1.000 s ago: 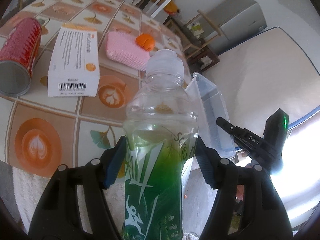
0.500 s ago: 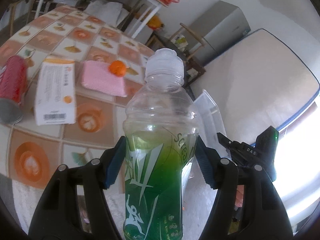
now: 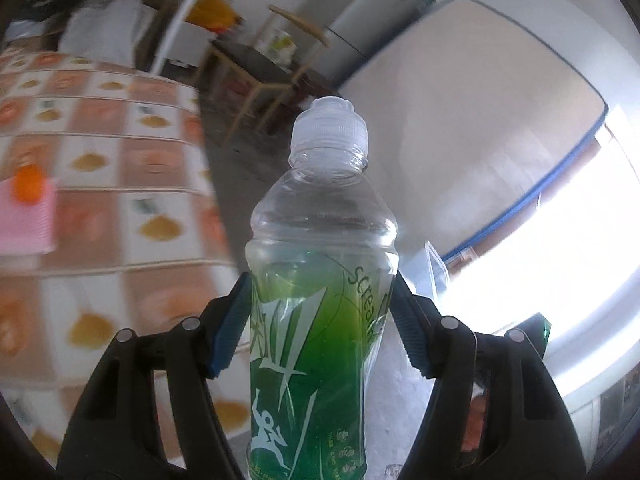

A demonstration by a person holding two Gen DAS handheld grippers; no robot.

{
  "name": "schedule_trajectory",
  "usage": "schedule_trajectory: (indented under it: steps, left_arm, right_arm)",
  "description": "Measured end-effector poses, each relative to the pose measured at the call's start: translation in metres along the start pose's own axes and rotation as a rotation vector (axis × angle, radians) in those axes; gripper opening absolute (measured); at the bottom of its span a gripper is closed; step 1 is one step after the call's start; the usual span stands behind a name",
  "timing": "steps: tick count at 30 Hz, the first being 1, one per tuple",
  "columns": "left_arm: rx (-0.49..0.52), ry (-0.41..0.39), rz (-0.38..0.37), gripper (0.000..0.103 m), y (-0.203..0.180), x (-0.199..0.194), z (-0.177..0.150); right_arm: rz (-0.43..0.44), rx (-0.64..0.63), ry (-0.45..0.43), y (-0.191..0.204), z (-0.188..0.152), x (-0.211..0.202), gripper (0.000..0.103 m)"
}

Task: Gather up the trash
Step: 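Carry the bottle and container in both grippers over the wastebasket, then open the left gripper to drop the green bottle while the right gripper releases the container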

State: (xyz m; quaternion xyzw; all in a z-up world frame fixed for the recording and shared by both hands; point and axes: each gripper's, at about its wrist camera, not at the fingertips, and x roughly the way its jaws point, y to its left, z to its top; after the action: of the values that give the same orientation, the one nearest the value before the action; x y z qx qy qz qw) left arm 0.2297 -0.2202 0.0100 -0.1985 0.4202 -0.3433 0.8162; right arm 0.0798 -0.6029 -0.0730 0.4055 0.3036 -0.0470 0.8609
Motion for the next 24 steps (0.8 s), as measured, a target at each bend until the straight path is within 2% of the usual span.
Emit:
schedule_trajectory:
  steps: [6,10,17,22,24]
  left_arm:
    - [0.041,0.089,-0.001,0.064,-0.043,0.103,0.012]
    - [0.035,0.155,0.002,0.064,-0.058,0.163,0.014]
    - [0.070,0.283,0.124,0.064,-0.057,0.269,0.010]
    - [0.091,0.369,0.207,0.064,-0.050,0.328,0.009]
    - [0.097,0.393,0.217,0.064,-0.050,0.347,0.010]
  right_arm:
    - [-0.072,0.122,-0.032,-0.065,-0.003,-0.016,0.004]
    - [-0.127,0.170,-0.025,-0.100,0.001,-0.006,0.004]
    - [-0.296,0.169,0.045,-0.145,0.023,0.074,0.004]
    - [-0.405,0.133,0.095,-0.160,0.039,0.140,0.004]
    - [-0.434,0.125,0.098,-0.161,0.048,0.157,0.004]
